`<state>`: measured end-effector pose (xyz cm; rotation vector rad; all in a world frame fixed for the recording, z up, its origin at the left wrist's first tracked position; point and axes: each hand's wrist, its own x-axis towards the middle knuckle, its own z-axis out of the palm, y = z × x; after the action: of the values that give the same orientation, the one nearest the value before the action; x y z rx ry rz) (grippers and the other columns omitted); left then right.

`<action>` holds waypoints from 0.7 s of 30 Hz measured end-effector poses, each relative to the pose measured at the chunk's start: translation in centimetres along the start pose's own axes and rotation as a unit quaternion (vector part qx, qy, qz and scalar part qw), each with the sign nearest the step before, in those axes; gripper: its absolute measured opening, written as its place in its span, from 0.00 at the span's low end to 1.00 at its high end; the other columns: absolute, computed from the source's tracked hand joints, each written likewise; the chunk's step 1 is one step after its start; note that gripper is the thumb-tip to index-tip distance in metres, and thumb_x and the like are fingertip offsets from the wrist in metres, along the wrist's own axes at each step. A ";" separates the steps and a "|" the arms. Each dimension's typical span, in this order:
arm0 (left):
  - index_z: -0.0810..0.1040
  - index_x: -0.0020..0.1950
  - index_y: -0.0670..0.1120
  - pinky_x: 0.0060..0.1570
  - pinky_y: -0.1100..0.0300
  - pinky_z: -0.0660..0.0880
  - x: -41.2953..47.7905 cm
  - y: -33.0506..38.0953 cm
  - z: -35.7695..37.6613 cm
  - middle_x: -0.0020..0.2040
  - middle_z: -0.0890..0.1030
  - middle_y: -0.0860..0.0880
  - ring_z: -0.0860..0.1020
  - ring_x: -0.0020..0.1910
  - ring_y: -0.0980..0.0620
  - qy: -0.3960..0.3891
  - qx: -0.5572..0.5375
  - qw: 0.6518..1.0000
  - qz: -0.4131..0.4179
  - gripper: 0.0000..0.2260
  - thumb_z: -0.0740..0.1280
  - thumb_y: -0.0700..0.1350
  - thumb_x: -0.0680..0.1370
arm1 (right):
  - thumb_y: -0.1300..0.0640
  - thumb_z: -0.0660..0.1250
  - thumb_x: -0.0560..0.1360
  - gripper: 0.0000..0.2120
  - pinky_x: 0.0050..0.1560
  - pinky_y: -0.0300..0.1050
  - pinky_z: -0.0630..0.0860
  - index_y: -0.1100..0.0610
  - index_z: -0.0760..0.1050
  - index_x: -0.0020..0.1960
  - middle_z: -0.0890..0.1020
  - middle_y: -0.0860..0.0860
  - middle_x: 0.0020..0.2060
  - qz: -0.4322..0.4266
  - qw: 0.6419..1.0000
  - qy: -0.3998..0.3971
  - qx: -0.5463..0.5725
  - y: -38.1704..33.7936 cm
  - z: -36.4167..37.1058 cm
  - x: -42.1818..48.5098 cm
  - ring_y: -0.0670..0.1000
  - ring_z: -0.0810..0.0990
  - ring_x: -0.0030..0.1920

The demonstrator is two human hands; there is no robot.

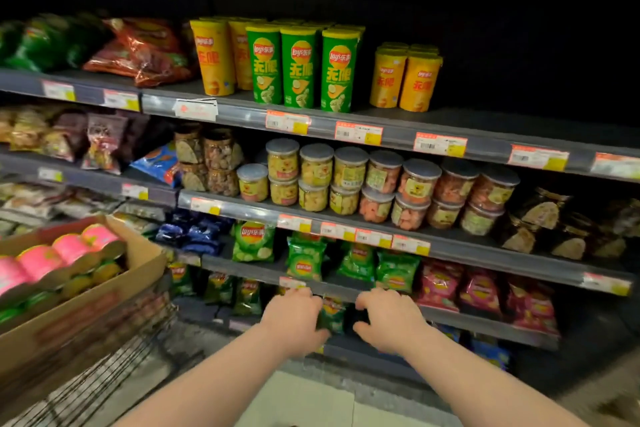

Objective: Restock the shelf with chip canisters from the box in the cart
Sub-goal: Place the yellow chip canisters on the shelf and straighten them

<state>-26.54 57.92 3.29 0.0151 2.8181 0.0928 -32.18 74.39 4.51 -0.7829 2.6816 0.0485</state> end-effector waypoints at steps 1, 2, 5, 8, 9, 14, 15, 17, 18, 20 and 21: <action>0.72 0.64 0.47 0.57 0.50 0.70 -1.1 -0.4 0.7 0.61 0.72 0.45 0.71 0.62 0.43 -0.005 -0.002 1.000 -0.014 0.22 0.61 0.59 0.77 | 0.45 0.60 0.78 0.21 0.62 0.51 0.69 0.51 0.68 0.68 0.72 0.53 0.65 -0.009 1.000 -0.007 0.007 -0.8 0.6 -0.3 0.57 0.71 0.65; 0.72 0.63 0.47 0.57 0.49 0.70 -2.2 -0.8 1.3 0.60 0.72 0.45 0.71 0.62 0.43 -0.011 -0.005 1.000 -0.028 0.21 0.61 0.59 0.77 | 0.45 0.60 0.78 0.21 0.62 0.51 0.69 0.51 0.68 0.68 0.72 0.53 0.66 -0.019 1.000 -0.011 0.010 -1.7 1.1 -0.6 0.57 0.71 0.65; 0.72 0.63 0.47 0.58 0.49 0.70 -5.0 -2.3 3.1 0.60 0.72 0.45 0.71 0.62 0.43 -0.029 -0.008 0.997 -0.066 0.20 0.61 0.58 0.77 | 0.45 0.59 0.78 0.19 0.60 0.50 0.68 0.51 0.69 0.66 0.73 0.53 0.64 -0.054 0.998 -0.013 0.003 -4.1 2.7 -1.2 0.57 0.71 0.64; 0.71 0.65 0.47 0.59 0.49 0.71 -7.2 -3.8 4.5 0.63 0.71 0.45 0.71 0.63 0.43 -0.032 -0.016 0.995 -0.091 0.21 0.60 0.57 0.77 | 0.47 0.59 0.77 0.19 0.59 0.50 0.70 0.50 0.70 0.66 0.74 0.52 0.63 -0.077 0.997 -0.020 0.002 -6.0 3.8 -1.6 0.57 0.72 0.62; 0.70 0.66 0.47 0.59 0.49 0.70 -7.7 -4.2 4.8 0.64 0.71 0.45 0.70 0.64 0.43 -0.033 -0.020 0.995 -0.097 0.22 0.60 0.57 0.77 | 0.46 0.59 0.77 0.19 0.59 0.50 0.70 0.50 0.69 0.66 0.74 0.52 0.63 -0.082 0.996 -0.024 0.000 -6.5 4.0 -1.6 0.57 0.72 0.62; 0.69 0.67 0.47 0.60 0.50 0.70 -9.9 -7.0 5.9 0.63 0.71 0.46 0.70 0.63 0.44 -0.030 -0.040 0.992 -0.117 0.23 0.60 0.58 0.78 | 0.46 0.59 0.77 0.19 0.60 0.50 0.70 0.49 0.70 0.66 0.74 0.51 0.63 -0.093 0.995 -0.036 -0.008 -9.7 4.4 -1.1 0.56 0.72 0.62; 0.70 0.67 0.47 0.60 0.50 0.71 -10.3 -7.8 6.0 0.63 0.72 0.45 0.71 0.63 0.44 -0.027 -0.045 0.991 -0.121 0.22 0.60 0.58 0.77 | 0.46 0.59 0.77 0.19 0.60 0.49 0.70 0.49 0.70 0.66 0.74 0.51 0.63 -0.097 0.995 -0.036 -0.010 -10.5 4.3 -0.8 0.56 0.72 0.62; 0.70 0.66 0.46 0.59 0.50 0.72 -11.1 -9.8 6.3 0.62 0.72 0.45 0.72 0.62 0.44 -0.023 -0.053 0.990 -0.127 0.22 0.60 0.57 0.77 | 0.45 0.59 0.77 0.19 0.60 0.49 0.70 0.50 0.70 0.65 0.75 0.51 0.62 -0.106 0.994 -0.039 -0.014 -12.5 4.2 -0.1 0.56 0.73 0.62; 0.71 0.65 0.46 0.59 0.50 0.72 -11.5 -10.7 6.3 0.63 0.72 0.45 0.72 0.62 0.43 -0.022 -0.056 0.990 -0.129 0.21 0.60 0.57 0.77 | 0.45 0.59 0.77 0.19 0.60 0.49 0.70 0.50 0.70 0.66 0.74 0.51 0.62 -0.110 0.993 -0.042 -0.014 -13.5 4.1 0.3 0.56 0.72 0.62; 0.71 0.65 0.46 0.58 0.50 0.72 -12.6 -13.3 6.3 0.62 0.72 0.45 0.72 0.61 0.43 -0.021 -0.065 0.988 -0.138 0.21 0.60 0.57 0.77 | 0.47 0.59 0.77 0.19 0.60 0.48 0.70 0.50 0.69 0.66 0.74 0.51 0.63 -0.121 0.991 -0.047 -0.013 -16.2 3.9 1.4 0.56 0.73 0.62; 0.71 0.64 0.46 0.58 0.50 0.72 -13.2 -14.8 6.4 0.62 0.72 0.45 0.73 0.61 0.43 -0.021 -0.069 0.987 -0.145 0.20 0.60 0.57 0.77 | 0.47 0.60 0.77 0.19 0.59 0.48 0.70 0.50 0.69 0.66 0.74 0.51 0.63 -0.128 0.990 -0.051 -0.014 -17.9 3.8 2.0 0.56 0.73 0.62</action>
<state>-12.00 43.24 0.47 -0.4189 2.7308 0.2174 -23.11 58.63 1.43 -1.0958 2.4705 0.0615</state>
